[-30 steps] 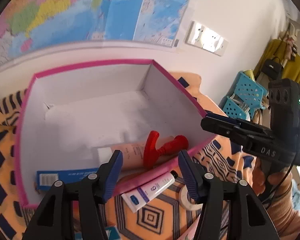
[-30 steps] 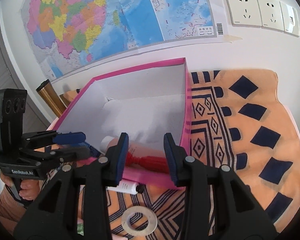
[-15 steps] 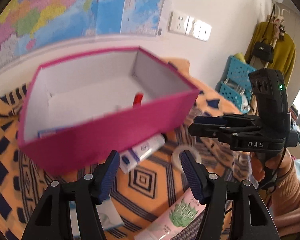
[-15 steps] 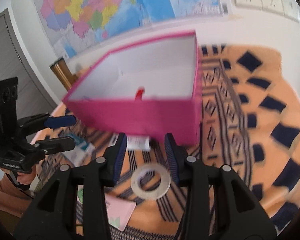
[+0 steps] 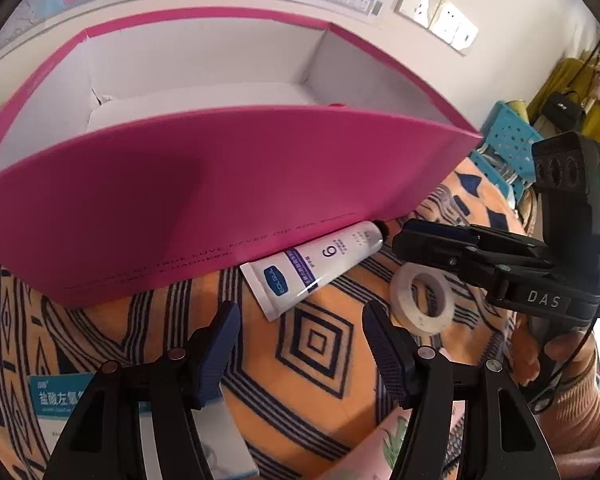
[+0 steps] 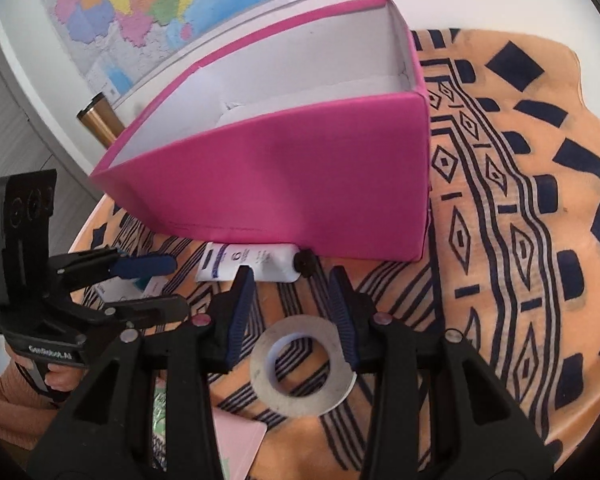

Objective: Organize rigid objects
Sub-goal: 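Reach the right gripper to the white tube and grasp it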

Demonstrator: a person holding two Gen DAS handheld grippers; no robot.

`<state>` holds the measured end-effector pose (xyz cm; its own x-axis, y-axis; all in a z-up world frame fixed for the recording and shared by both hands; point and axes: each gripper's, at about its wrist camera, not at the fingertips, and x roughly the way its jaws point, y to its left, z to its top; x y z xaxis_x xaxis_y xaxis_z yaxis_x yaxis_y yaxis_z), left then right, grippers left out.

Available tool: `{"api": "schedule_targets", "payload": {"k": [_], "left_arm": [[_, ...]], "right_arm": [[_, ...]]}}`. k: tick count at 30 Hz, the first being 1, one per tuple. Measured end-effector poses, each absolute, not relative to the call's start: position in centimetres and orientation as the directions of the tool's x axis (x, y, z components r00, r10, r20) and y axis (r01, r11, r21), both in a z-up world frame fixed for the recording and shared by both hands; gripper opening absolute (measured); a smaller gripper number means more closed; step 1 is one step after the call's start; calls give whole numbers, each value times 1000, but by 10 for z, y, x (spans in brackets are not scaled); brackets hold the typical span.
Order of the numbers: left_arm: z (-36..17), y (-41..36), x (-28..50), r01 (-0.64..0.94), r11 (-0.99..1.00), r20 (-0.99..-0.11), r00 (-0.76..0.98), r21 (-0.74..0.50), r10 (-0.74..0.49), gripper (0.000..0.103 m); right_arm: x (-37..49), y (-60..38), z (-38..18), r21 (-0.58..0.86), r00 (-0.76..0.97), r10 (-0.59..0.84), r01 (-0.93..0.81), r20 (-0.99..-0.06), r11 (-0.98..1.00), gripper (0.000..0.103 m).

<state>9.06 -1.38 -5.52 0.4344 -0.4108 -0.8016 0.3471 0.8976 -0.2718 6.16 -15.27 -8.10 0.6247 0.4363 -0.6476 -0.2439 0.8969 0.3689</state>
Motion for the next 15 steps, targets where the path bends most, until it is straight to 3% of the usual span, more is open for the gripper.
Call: {"api": "schedule_targets", "payload": {"k": [15], "left_arm": [[-60,-20,107,339,887,-805,401,-314,-438,65]], "right_arm": [[81,-139,-91,385,593,461,-261,-660,886,41]]}}
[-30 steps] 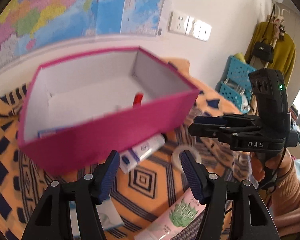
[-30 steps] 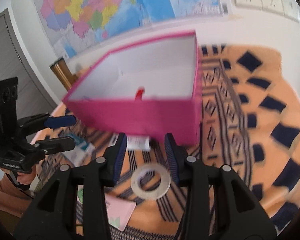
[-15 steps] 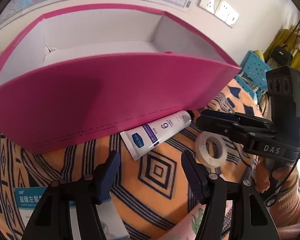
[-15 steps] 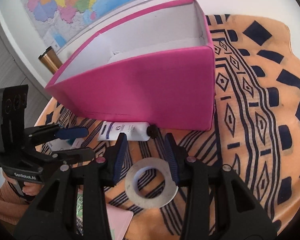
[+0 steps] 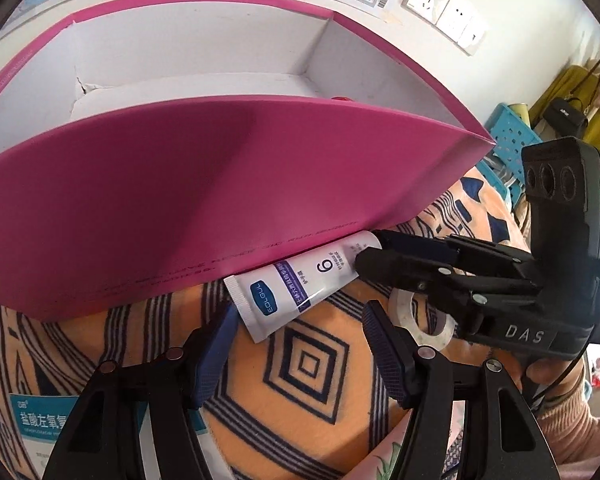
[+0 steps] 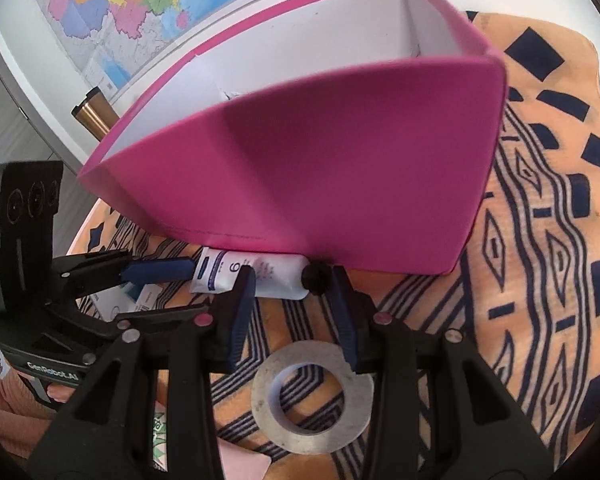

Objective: Organize rigid objects
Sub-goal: 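Reach the right gripper to the white tube and grasp it, then lift the white tube with the right gripper and carry it toward the box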

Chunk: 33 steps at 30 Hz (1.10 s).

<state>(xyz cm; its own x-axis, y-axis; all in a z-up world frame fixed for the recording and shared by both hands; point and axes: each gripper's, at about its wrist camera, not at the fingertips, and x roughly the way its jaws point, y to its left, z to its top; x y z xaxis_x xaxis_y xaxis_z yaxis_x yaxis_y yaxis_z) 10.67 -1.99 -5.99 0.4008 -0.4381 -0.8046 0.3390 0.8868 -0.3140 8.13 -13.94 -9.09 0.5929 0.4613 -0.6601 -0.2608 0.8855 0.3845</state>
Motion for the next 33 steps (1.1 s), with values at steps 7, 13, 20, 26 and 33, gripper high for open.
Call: {"api": "schedule_targets", "payload": {"k": [7,13,20,26,33], "left_arm": [[-61,-24,107,338,873,-790,393,-352,-470,66],[-59,-27,100,346,874,-793,394,-341,-465,66],[-55,-31,92,352,867,-785,393,-353,-479,66],[-42,-29,83,377,861,-770,413,-343,-487,66],[-30,-35,73,387,865,-762,438,-319,-477,66]], "right_arm": [[76,-141,-91,383,605,452,-249,-656,890,41],[66,-143,-86,386,618,449,-245,-645,890,41],[55,-147,-78,396,634,455,-244,-626,885,41],[46,-149,-71,390,648,451,-248,-614,887,41],[38,-153,-64,390,660,451,-250,-601,886,41]]}}
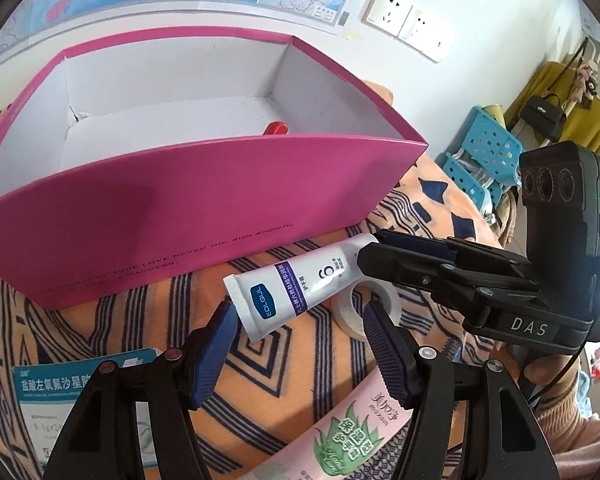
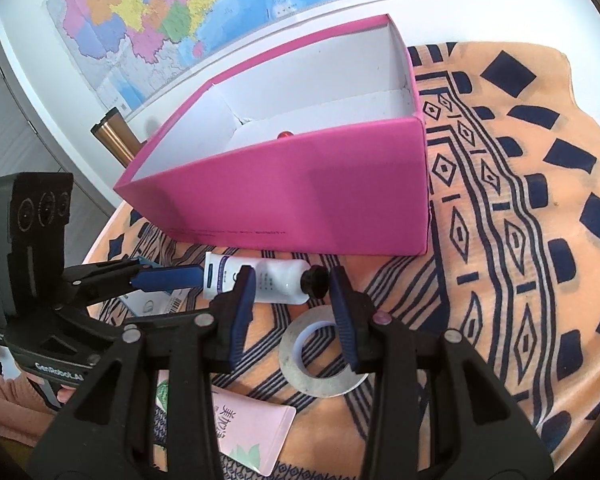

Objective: Organize rigid objects
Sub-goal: 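Lift the white tube with the right gripper and carry it toward the box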

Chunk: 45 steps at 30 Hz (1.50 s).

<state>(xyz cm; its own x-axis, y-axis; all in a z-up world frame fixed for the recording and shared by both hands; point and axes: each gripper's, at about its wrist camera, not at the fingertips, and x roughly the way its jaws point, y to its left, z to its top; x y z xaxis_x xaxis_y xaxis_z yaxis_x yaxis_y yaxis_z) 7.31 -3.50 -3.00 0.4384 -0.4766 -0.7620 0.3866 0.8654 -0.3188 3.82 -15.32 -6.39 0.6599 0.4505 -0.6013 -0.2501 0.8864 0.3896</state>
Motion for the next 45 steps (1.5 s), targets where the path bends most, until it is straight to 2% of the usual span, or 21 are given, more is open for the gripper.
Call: {"api": "schedule_targets", "payload": {"k": [45], "left_arm": [[30,-42,51,434,854,-664,553,-287,-504,66]], "right_arm": [[12,-158,-16,332,742,427,-286,-517,899,41]]}}
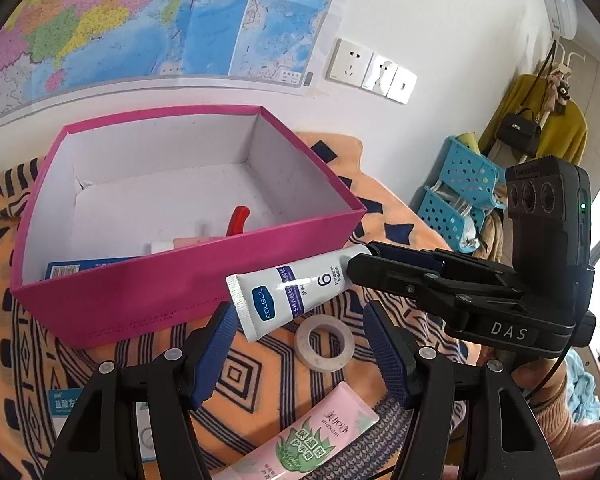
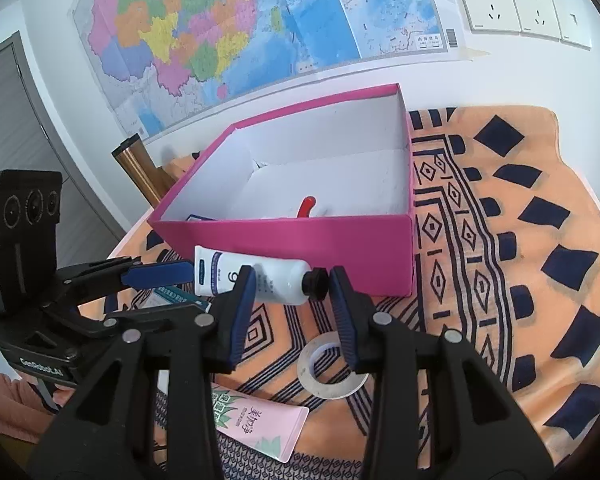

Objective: Organize rigid objects
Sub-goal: 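Lift the white tube with the right gripper and carry it toward the box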

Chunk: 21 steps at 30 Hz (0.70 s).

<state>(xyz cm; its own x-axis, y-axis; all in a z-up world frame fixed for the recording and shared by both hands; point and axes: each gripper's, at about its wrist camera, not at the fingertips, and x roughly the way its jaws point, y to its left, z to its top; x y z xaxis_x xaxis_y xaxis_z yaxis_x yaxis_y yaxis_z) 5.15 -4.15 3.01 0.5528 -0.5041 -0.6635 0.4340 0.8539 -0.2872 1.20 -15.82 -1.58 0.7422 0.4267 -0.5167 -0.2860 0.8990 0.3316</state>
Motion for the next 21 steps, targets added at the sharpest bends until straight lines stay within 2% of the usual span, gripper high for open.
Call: {"api": "schedule_targets", "payload": {"k": [21], "left_arm": [[39,-45,59,435,858,-646,578,-273,-498,66]], "right_arm": [[17,-161,3,297,773,414,-301,-480,906,41]]}}
